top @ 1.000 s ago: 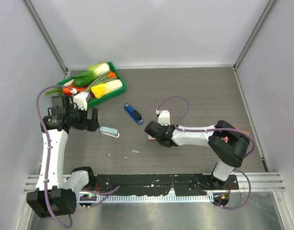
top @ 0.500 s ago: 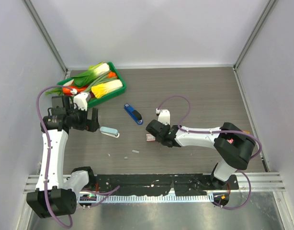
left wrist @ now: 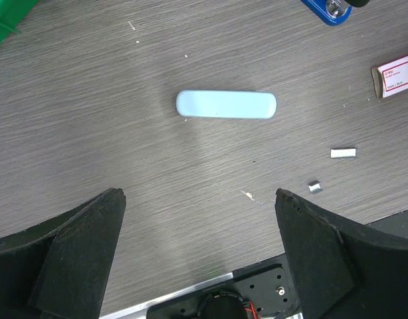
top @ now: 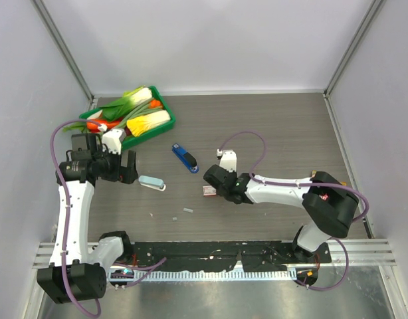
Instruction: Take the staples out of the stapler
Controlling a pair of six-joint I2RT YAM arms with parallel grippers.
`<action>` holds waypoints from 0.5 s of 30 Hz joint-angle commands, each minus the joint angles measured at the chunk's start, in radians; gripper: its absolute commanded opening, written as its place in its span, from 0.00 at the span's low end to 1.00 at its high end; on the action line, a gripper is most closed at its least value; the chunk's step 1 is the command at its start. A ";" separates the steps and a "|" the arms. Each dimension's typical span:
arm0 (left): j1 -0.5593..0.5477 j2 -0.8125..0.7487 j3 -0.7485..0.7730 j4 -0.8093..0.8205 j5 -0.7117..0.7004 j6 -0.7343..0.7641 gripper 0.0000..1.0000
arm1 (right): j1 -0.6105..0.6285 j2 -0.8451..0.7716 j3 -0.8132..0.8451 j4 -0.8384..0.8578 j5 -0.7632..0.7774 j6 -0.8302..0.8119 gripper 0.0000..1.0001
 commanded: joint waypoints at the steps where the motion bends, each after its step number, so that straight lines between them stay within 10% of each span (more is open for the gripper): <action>1: 0.005 -0.018 0.012 -0.001 0.029 0.003 1.00 | 0.001 -0.070 0.013 0.007 0.048 0.010 0.15; 15: 0.004 -0.001 0.017 0.012 0.046 -0.002 1.00 | -0.007 -0.060 -0.036 -0.001 0.069 0.053 0.01</action>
